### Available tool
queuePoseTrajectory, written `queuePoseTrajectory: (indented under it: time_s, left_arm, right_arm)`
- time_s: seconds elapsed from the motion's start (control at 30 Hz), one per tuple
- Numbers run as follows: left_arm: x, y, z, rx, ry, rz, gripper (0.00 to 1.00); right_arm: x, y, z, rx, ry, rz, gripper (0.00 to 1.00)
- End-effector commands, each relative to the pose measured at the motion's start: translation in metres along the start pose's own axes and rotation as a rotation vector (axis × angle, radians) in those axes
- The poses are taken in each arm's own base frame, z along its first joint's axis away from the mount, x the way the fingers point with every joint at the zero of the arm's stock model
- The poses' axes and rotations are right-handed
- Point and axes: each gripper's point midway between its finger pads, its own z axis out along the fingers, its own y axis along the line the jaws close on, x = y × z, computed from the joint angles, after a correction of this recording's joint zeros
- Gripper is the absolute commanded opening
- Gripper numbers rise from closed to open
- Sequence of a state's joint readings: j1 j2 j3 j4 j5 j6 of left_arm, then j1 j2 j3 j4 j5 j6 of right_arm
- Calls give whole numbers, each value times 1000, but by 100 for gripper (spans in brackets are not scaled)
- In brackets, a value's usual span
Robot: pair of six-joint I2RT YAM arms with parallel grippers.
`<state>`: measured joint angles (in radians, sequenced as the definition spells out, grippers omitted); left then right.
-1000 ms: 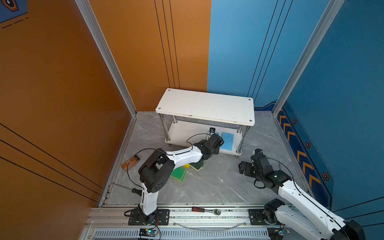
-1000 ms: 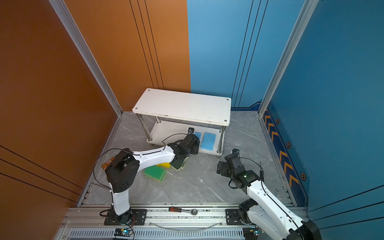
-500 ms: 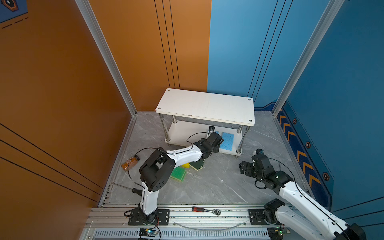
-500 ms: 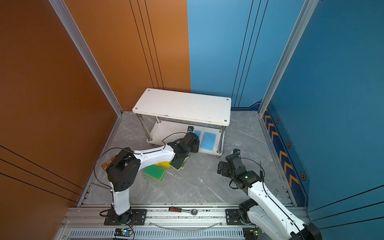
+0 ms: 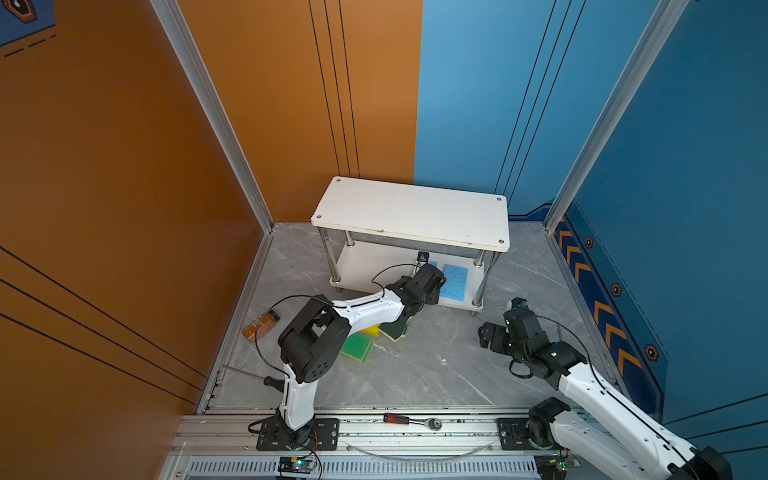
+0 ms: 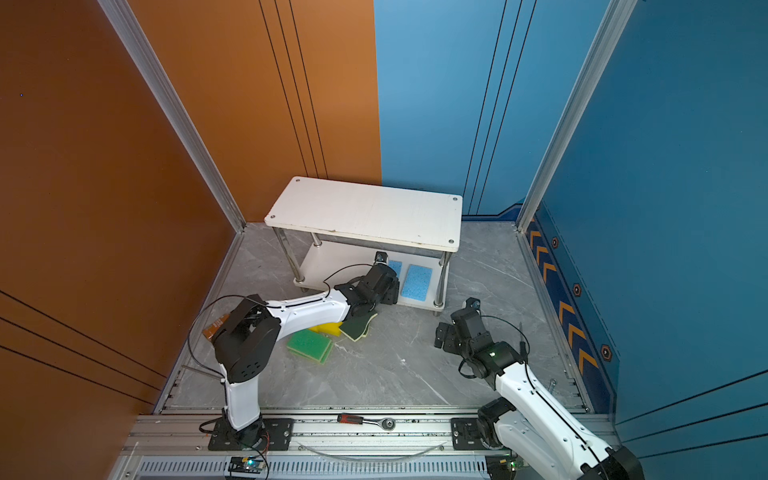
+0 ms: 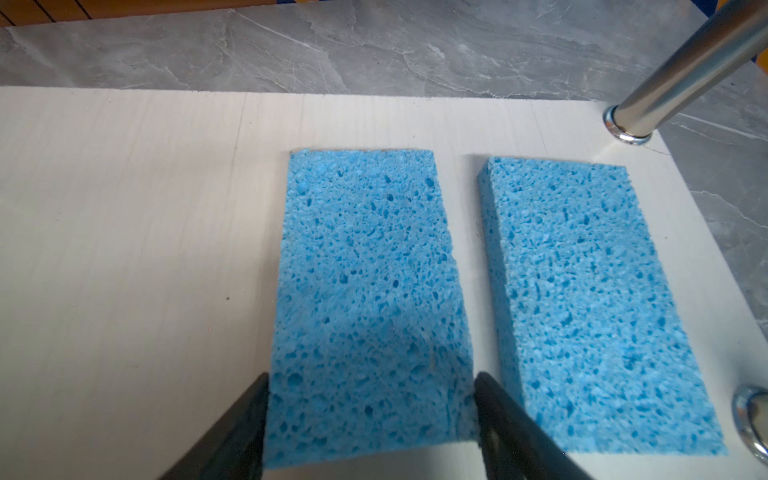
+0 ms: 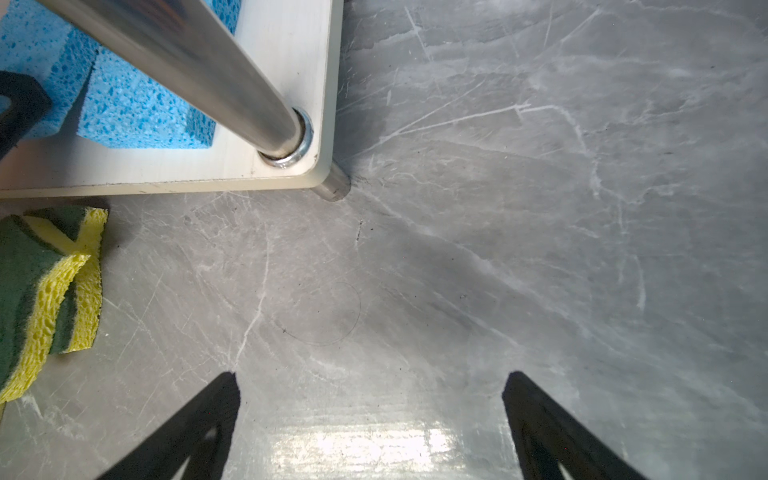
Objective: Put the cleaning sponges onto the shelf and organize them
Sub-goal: 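Set the blue sponge beside the first one and open the left gripper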
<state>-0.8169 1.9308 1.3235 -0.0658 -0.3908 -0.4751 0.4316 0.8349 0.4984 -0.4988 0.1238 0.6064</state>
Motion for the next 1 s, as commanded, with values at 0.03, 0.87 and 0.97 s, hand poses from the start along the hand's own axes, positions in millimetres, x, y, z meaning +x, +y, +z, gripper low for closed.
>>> queuePoseTrajectory:
  time_s: [0.03, 0.87, 0.97]
  left_arm:
    - [11, 6, 9, -8, 26, 7, 78]
    - [4, 7, -3, -3, 11, -5, 94]
    - [3, 8, -10, -6, 5, -2, 95]
  right_arm:
    - [-2, -3, -5, 13, -2, 9, 98]
    - [-2, -3, -7, 9, -6, 13, 98]
    - [-4, -2, -7, 7, -9, 12, 98]
